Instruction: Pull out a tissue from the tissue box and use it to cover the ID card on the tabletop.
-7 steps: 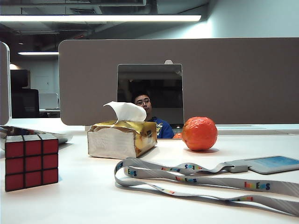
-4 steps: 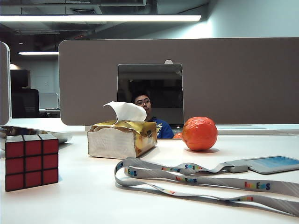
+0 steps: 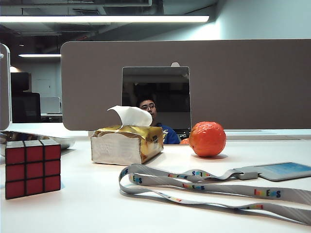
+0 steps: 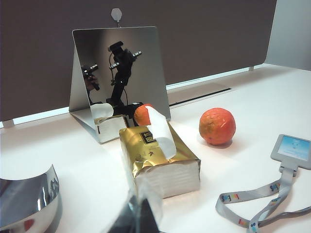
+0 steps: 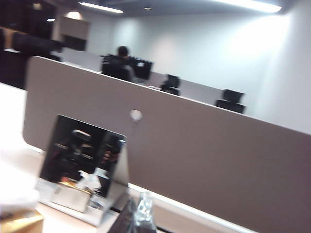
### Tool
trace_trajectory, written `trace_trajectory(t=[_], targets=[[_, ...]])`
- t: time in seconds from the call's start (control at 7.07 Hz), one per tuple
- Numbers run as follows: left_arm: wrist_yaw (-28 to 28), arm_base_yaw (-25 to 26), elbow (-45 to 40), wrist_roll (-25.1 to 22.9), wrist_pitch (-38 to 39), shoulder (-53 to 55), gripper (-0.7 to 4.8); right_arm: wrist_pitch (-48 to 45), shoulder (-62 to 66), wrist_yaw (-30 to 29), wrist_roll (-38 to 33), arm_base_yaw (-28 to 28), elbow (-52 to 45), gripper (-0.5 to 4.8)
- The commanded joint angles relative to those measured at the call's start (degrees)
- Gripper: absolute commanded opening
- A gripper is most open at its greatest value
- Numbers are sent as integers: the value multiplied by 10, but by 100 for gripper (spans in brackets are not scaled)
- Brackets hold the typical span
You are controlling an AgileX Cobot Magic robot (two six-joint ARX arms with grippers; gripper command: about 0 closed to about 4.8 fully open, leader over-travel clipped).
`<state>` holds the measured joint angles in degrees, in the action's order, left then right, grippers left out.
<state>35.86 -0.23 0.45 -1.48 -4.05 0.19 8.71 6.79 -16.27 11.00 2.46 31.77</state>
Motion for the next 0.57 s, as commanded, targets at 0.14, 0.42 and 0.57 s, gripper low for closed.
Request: trace_trajectory(t=[0.14, 0.42, 0.57], targets=[[3, -1, 2, 0, -9, 0, -6, 4, 187, -179, -5, 9, 137, -1], [3, -1, 2, 0, -12, 0, -6, -22, 413, -172, -5, 171, 181, -1], [3, -1, 2, 0, -12, 0, -6, -75, 491, -168, -4, 239, 181, -1]])
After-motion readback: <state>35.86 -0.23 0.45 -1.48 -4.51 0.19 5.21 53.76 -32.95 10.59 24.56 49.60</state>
